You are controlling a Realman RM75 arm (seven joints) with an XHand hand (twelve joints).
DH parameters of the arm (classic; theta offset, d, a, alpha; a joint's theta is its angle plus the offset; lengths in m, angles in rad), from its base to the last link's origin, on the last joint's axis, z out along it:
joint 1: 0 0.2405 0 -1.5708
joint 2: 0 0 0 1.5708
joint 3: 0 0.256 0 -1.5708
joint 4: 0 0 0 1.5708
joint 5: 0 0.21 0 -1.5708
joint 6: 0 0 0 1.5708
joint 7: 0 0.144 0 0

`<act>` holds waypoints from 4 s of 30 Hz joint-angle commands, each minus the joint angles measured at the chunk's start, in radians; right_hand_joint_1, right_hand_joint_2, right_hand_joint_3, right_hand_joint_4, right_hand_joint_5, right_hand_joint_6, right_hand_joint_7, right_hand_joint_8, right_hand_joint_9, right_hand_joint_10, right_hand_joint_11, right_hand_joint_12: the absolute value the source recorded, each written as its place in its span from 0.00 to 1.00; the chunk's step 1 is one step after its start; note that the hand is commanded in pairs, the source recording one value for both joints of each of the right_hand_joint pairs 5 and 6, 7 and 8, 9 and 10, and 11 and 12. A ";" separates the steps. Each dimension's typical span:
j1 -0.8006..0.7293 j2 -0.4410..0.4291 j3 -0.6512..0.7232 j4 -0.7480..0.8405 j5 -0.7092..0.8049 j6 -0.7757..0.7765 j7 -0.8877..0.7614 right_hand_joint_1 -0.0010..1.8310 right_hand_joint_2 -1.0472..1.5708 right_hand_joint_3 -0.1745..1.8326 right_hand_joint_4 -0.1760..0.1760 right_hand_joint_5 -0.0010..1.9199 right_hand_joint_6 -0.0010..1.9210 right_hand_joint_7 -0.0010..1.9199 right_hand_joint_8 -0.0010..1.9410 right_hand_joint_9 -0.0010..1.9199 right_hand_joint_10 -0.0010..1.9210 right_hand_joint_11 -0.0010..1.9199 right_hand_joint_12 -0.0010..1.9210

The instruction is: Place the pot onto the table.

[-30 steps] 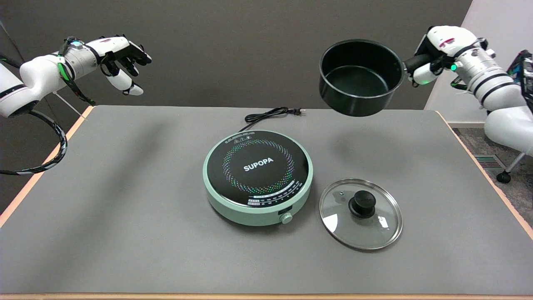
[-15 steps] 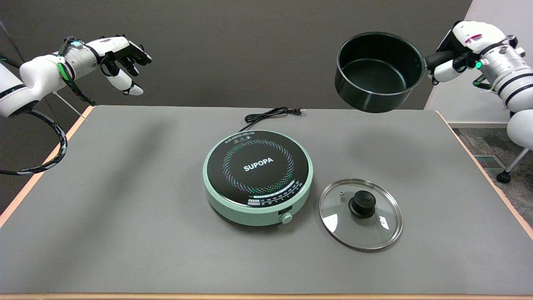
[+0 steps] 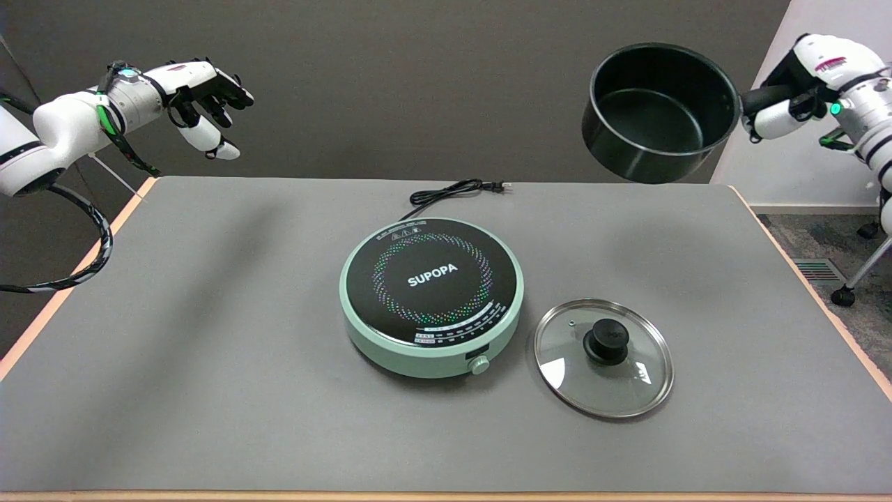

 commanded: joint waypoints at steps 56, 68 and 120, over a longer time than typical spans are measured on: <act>-1.045 -0.428 0.658 0.458 0.483 0.142 -0.436 0.65 0.48 0.81 0.21 0.76 0.76 0.76 0.75 0.76 0.76 0.76 0.76; -1.056 -0.441 0.594 0.416 0.445 0.187 -0.436 0.66 0.47 0.82 0.21 0.76 0.76 0.76 0.75 0.76 0.76 0.76 0.76; -0.973 -0.354 0.534 0.352 0.447 0.105 -0.676 0.61 0.36 1.00 0.54 0.56 0.56 0.56 0.55 0.56 0.56 0.56 0.56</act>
